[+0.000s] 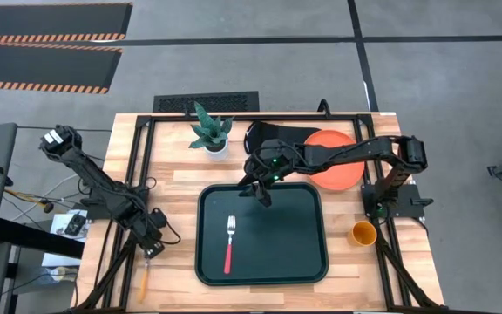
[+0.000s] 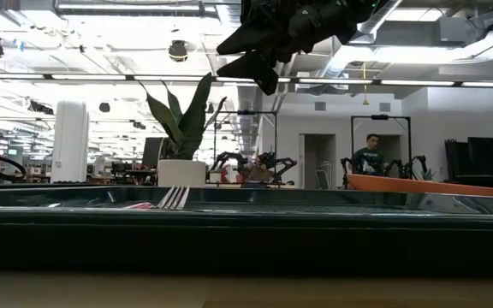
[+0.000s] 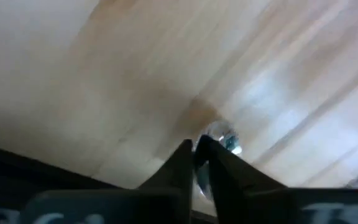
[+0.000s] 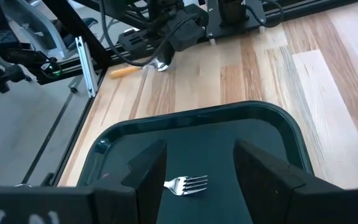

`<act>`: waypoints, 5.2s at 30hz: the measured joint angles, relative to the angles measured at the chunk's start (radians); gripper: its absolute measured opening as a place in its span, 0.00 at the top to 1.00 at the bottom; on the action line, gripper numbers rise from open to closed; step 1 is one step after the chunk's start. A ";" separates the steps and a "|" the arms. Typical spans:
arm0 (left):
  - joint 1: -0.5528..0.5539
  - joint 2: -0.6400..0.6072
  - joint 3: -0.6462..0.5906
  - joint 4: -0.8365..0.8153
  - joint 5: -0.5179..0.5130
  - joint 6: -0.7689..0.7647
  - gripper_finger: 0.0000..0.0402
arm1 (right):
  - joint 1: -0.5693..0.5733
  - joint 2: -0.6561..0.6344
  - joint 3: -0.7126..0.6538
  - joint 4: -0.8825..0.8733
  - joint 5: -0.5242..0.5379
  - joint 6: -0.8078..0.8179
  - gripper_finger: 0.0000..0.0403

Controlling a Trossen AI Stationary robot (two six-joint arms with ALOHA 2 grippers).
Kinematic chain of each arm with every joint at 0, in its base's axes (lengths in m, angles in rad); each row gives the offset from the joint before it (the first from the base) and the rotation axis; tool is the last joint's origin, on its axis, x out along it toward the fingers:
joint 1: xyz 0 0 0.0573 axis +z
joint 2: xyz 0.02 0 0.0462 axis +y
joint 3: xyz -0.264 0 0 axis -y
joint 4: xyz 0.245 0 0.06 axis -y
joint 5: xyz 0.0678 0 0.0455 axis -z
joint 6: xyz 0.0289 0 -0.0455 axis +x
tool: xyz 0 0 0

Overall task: Pick and place plate/cup/fork/spoon on tray
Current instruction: Put the yellow spoon on the black tray to the left side of the pink fork

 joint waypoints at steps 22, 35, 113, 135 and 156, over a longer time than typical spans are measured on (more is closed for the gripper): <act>0.037 -0.005 0.301 -0.002 -0.388 -0.159 1.00 | -0.053 -0.020 0.000 0.016 -0.106 0.126 0.48; 0.464 -0.001 0.365 0.032 -0.375 0.332 1.00 | 0.002 0.076 0.004 0.296 -0.107 0.320 0.48; 0.628 -0.049 0.367 -0.002 -0.232 0.534 0.49 | 0.061 0.403 0.027 0.534 0.026 0.542 1.00; 0.584 -0.199 0.366 -0.102 -0.495 0.465 0.49 | 0.093 0.538 0.107 0.486 0.079 0.522 0.98; 0.584 -0.199 0.366 -0.102 -0.547 0.468 0.49 | 0.091 0.538 0.107 0.474 0.075 0.485 0.70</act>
